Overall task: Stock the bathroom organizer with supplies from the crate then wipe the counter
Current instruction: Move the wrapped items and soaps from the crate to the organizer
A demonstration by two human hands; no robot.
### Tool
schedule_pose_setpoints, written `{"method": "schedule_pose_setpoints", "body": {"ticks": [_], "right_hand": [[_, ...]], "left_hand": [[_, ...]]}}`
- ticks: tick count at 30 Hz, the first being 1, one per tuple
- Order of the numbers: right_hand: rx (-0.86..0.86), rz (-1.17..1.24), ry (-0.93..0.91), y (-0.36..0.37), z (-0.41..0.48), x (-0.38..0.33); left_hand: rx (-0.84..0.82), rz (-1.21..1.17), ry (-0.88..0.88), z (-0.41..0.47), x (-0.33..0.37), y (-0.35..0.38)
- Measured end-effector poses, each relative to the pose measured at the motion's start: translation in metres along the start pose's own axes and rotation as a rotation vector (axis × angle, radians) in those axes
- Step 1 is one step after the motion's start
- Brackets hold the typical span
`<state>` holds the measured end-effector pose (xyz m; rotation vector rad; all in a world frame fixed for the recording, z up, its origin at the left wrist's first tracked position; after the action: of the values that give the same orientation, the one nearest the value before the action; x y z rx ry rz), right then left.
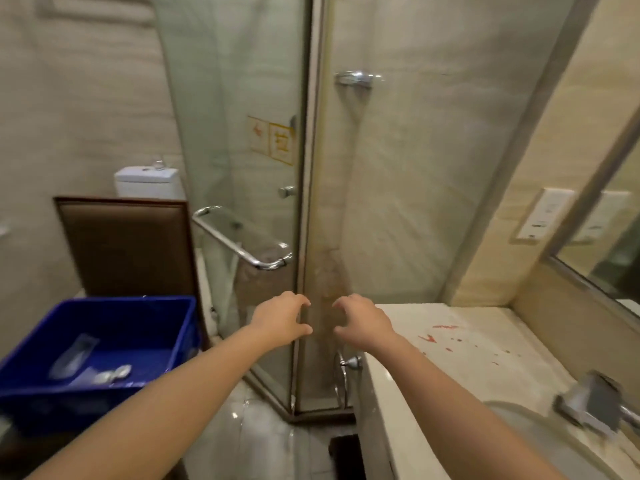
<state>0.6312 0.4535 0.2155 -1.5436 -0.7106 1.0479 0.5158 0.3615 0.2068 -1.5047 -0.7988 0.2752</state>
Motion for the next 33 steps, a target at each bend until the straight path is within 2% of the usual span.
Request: {"method": "schedule_pose_setpoints", "body": {"ticks": [15,24,33], "right_hand": [[-0.095,0.051,-0.477,0.062,0.023,-0.205],[-0.135,0.073,-0.572,0.11,0.055,-0.306],[-0.159,0.06,-0.571,0.153,0.119,-0.413]], "left_hand": [[0.111,-0.093,-0.45,-0.14,-0.179,-0.029],[0.117,-0.125,-0.569,-0.171,-0.294,-0.032],[0.112,-0.11,-0.566,-0.162,-0.42,-0.061]]}}
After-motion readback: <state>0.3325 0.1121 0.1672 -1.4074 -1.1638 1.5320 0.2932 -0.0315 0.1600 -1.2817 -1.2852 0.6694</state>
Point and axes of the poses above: each hand's wrist, its own z-axis towards the middle knuckle, its own y-axis out of the palm, x = y × z, the point moved 9 cm from there along z, towards the middle knuckle, and after that the axes turned 11 degrees about -y, right-handed, at the moved point
